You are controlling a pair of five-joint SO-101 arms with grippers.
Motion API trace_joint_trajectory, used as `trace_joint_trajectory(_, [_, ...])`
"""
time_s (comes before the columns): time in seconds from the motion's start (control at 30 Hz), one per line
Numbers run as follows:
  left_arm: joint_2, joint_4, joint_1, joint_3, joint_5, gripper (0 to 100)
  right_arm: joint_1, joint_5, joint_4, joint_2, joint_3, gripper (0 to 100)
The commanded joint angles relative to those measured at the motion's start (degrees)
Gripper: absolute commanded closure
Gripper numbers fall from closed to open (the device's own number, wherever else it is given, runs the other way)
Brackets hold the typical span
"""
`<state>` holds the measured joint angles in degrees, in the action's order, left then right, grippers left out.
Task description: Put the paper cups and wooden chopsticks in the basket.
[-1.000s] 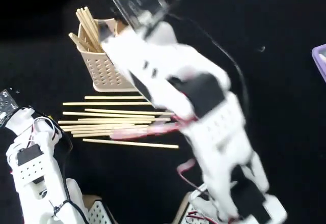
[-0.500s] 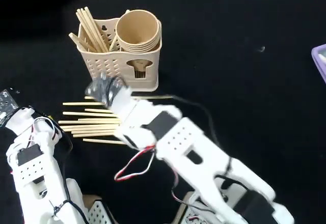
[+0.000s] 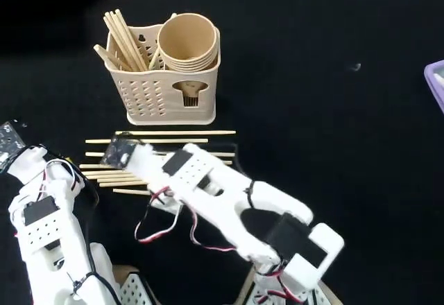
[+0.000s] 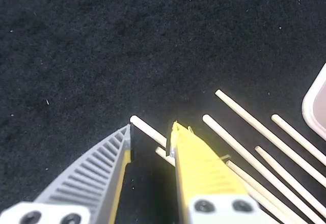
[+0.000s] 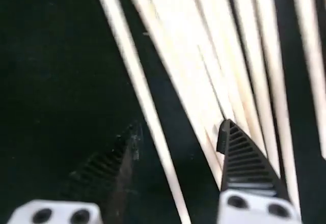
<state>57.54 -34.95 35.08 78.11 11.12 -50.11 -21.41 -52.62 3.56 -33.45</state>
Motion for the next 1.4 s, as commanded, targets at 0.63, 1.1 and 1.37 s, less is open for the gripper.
trace_joint_trajectory(0.63, [1.05,0.97,0.04,-0.48,0.18,86,-1.14,-3.08,-6.77,-7.96,3.38,98.7])
trace_joint_trajectory(1.1, [1.05,0.97,0.04,-0.57,0.18,86,-1.93,-2.99,3.78,-1.36,-1.80,93.0])
trace_joint_trajectory(1.37, [1.05,0.97,0.04,-0.57,0.18,86,-5.36,-2.99,3.60,2.86,0.40,91.7])
